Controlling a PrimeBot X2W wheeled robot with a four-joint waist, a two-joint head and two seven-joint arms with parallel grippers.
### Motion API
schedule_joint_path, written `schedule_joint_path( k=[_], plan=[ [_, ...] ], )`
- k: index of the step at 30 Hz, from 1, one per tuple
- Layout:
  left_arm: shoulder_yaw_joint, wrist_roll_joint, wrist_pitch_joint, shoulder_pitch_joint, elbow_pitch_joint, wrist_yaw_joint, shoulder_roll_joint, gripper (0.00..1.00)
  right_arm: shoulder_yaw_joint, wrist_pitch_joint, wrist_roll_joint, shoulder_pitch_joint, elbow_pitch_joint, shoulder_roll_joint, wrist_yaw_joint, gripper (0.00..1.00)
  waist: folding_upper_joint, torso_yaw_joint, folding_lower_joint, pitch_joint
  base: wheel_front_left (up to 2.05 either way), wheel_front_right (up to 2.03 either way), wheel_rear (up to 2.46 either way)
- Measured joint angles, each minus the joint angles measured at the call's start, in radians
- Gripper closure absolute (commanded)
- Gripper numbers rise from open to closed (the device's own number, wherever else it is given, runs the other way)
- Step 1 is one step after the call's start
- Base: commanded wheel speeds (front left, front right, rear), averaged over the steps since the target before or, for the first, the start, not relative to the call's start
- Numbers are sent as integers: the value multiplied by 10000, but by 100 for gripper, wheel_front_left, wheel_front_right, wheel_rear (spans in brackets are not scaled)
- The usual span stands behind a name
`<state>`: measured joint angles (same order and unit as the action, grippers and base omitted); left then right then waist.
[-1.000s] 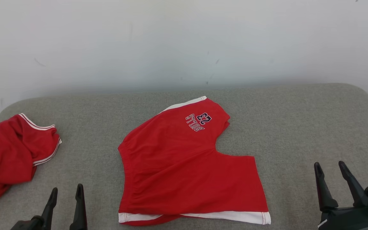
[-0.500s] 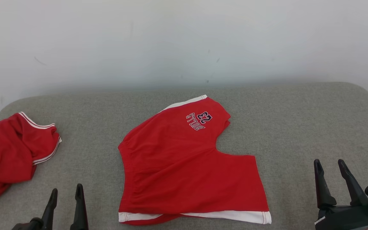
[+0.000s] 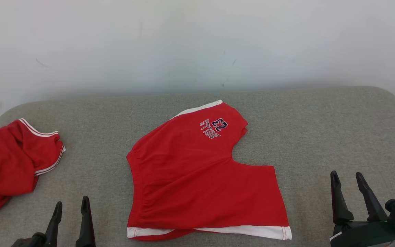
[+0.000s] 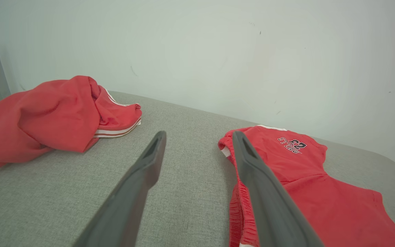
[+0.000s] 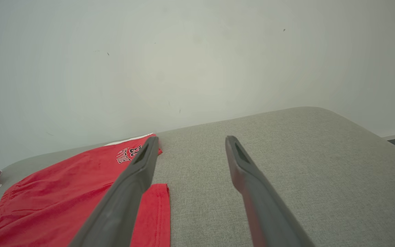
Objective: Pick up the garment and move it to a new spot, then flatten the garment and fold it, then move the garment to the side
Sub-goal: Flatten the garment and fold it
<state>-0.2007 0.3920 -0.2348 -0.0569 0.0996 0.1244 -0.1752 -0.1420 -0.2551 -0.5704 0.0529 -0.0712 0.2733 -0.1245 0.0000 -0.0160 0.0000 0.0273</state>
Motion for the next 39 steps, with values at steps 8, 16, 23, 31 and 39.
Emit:
schedule_joint_path(
  k=[8, 16, 23, 31, 39],
  plan=[
    [10, -4, 82, 10, -4, 0, -4, 0, -148, 0, 201, -73, -165, -10, 2, 0, 0, -26, 0, -8, 0, 0, 0],
    [19, -337, 341, 10, 104, 0, -84, 0, -351, 88, 663, -203, -362, 261, 2, 0, 0, -52, 0, 16, 0, 0, 0],
    [65, -403, 422, 9, 73, 0, -77, 0, -86, 88, 779, -206, -305, 282, 2, 0, 0, -48, 0, 32, 0, 0, 0],
    [67, -441, 585, 8, 69, 0, -50, 0, -150, 209, 838, -182, -334, 301, 0, 0, 1, -44, 1, 27, 0, 0, 0],
    [65, -512, 725, 9, 71, 0, -77, 0, -282, 709, 970, -192, -332, 401, 0, 0, 1, -58, 0, 34, 0, 0, 0]
  ],
)
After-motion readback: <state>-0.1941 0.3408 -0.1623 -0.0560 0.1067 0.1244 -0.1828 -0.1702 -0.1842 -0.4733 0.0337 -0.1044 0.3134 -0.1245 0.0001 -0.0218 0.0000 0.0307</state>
